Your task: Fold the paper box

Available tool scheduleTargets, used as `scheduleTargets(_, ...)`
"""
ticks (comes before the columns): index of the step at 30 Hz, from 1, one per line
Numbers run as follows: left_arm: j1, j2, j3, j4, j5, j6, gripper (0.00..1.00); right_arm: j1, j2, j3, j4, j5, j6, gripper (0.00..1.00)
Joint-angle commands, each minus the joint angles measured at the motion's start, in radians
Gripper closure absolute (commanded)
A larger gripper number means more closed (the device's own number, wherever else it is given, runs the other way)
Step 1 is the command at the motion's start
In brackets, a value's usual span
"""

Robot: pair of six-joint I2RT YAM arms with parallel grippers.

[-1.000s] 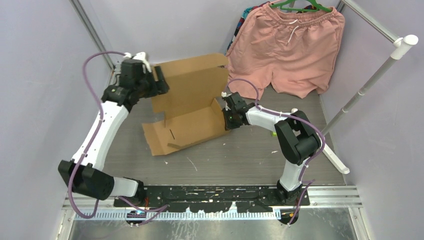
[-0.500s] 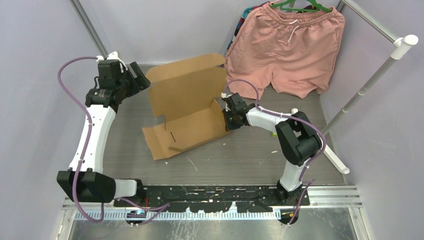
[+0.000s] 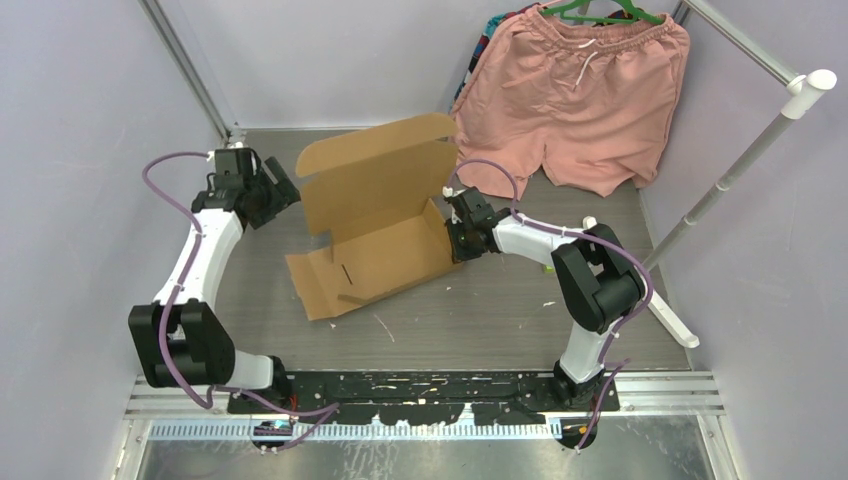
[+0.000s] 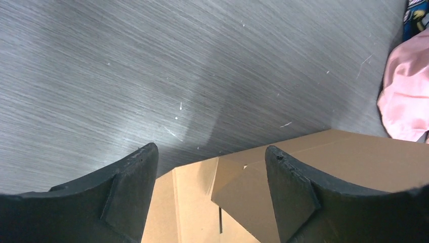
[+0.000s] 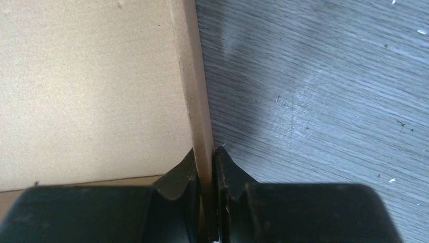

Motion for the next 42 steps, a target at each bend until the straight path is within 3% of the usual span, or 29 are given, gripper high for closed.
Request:
scheduleTargets(1,0.007,-0.085,-0.071,0.172,0.032,-0.047,0.23,0.01,-0.013,-0.02,-0.031,0.025,-0.013,0.81)
scheduleTargets(4,0.007,-0.005,-0.012,0.104,0.143,-0.029,0.23,0.015,-0.009,-0.011,-0.034,0.025,-0.013,0.81)
scheduleTargets(7,-0.014,0.049,-0.036,0.152,0.225,-0.037,0.24,0.022,0.001,0.012,-0.046,0.025,-0.016,0.8)
scheduleTargets(18,-0.223,0.322,0.029,0.248,0.364,0.015,0.27,0.051,0.046,0.084,-0.089,0.093,-0.038,0.76)
scheduleTargets(23,-0.257,0.353,0.018,0.278,0.387,0.025,0.27,0.058,0.056,0.114,-0.109,0.118,-0.068,0.69)
scheduleTargets(40,-0.287,0.429,0.082,0.264,0.475,0.076,0.28,0.076,0.067,0.225,-0.115,0.113,-0.183,0.6)
scheduleTargets(42,-0.293,0.436,0.09,0.262,0.478,0.081,0.28,0.076,0.073,0.231,-0.112,0.105,-0.192,0.54)
